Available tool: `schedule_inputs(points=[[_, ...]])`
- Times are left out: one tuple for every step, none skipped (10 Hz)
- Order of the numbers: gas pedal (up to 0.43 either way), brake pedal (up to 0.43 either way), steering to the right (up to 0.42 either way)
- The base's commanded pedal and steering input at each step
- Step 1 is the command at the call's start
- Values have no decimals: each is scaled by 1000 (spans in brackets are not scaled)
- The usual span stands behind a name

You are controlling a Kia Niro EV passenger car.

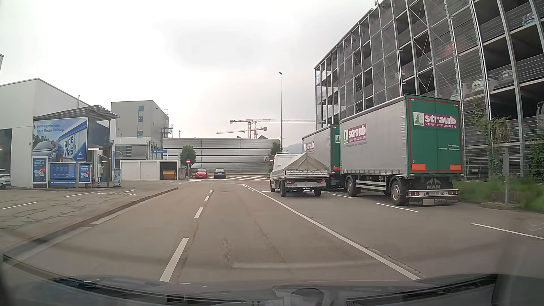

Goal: Follow the waypoints while adhering to traffic rules and regulations

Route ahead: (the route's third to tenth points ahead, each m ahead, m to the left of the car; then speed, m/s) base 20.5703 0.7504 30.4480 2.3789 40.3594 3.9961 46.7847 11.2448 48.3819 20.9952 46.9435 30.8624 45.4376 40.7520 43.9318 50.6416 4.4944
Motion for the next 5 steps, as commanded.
schedule_inputs(points=[[59,0,-87],[59,0,-87],[59,0,-87],[59,0,-87],[59,0,-87]])
